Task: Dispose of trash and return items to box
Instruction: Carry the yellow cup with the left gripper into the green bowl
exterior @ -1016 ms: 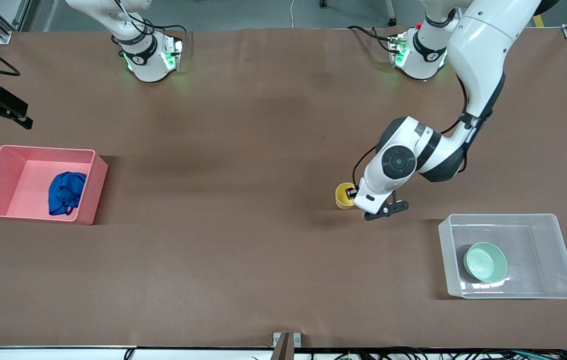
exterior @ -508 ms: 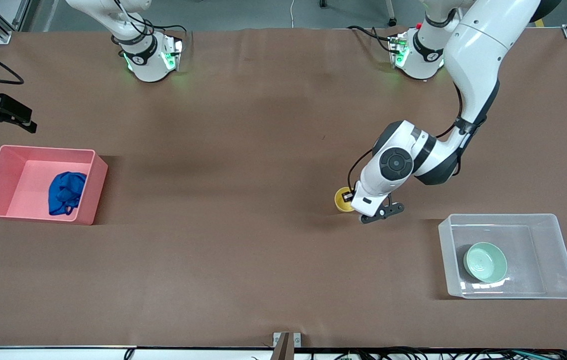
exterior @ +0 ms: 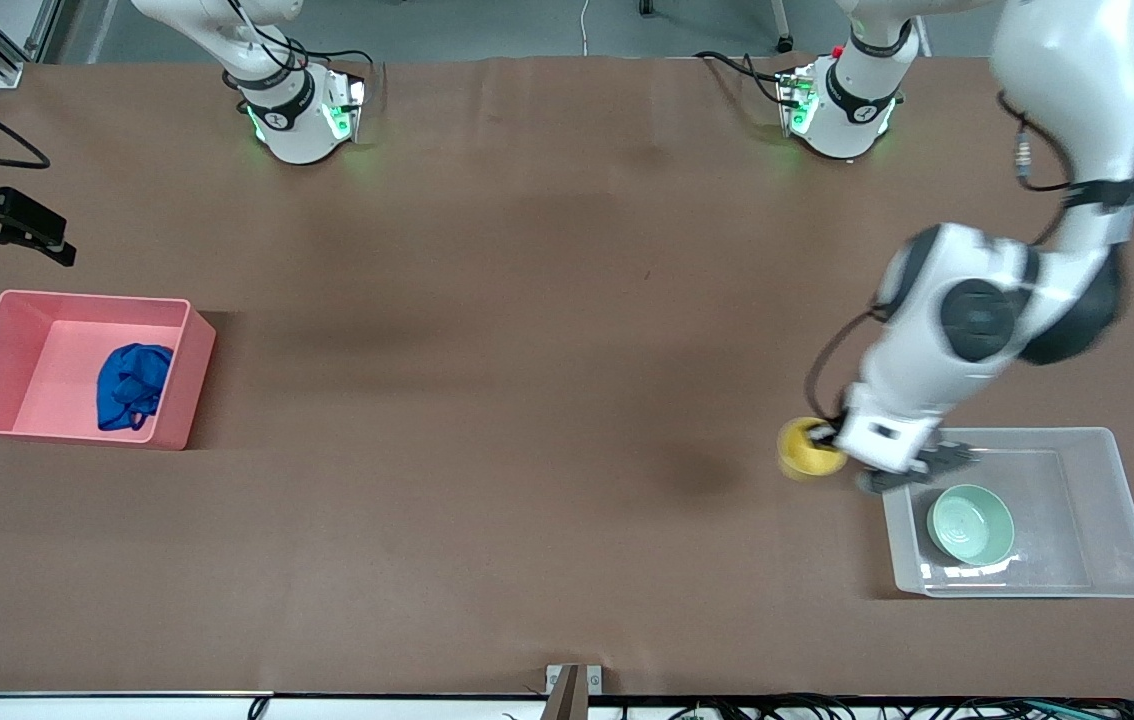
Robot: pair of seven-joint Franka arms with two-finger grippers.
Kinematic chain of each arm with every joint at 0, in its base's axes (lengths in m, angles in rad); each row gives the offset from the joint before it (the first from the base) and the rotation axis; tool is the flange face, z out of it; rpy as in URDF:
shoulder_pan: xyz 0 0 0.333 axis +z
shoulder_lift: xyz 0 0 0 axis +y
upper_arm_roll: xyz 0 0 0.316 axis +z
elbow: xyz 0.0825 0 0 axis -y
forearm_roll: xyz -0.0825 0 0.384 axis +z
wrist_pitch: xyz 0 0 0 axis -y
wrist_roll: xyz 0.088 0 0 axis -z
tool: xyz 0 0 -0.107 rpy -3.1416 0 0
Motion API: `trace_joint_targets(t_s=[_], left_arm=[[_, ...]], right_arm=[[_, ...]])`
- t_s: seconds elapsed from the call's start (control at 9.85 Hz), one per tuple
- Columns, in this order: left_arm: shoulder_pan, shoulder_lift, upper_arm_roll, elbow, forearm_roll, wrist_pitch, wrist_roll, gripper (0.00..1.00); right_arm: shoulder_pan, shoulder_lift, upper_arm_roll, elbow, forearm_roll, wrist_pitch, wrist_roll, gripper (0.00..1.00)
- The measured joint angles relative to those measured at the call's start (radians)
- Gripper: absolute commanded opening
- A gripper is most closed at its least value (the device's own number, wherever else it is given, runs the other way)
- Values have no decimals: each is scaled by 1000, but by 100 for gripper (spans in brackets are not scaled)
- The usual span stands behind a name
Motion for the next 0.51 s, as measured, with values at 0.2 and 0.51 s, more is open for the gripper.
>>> trace_joint_targets(t_s=[0.2, 0.51], left_arm=[[109, 14, 6, 55, 6, -8, 234, 0], [224, 125, 9, 130, 34, 12, 484, 0]], right_arm=[[0, 0, 0, 0, 0, 0, 0, 100], [-1, 0, 0, 1, 0, 0, -11, 100]])
